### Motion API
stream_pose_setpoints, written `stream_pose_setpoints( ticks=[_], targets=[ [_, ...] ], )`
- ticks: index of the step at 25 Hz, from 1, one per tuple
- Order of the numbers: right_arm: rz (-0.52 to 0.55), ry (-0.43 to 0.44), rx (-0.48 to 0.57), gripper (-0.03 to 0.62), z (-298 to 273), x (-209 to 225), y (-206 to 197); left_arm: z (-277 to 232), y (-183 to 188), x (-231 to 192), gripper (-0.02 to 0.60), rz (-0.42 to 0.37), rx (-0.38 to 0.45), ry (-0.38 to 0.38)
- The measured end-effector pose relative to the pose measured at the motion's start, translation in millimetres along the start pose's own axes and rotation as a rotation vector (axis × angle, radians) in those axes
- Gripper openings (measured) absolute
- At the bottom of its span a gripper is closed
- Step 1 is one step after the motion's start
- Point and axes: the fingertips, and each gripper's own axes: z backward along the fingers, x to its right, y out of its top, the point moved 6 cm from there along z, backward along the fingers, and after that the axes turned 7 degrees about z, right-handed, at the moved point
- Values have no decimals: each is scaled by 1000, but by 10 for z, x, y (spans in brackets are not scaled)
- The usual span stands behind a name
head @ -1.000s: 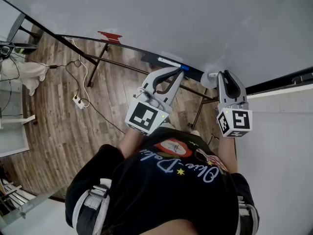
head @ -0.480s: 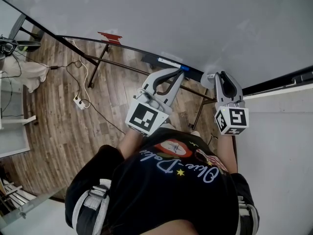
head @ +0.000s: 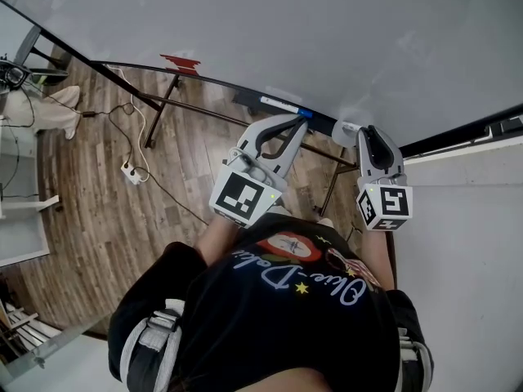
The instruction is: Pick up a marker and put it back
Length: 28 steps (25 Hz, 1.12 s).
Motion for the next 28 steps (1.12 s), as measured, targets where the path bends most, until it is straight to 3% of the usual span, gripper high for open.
stream_pose_setpoints(
  ticks=[28],
  targets=[
    [16, 0, -46, 89, 132, -46, -101, 7, -38, 29, 4, 4, -10, -3]
  ],
)
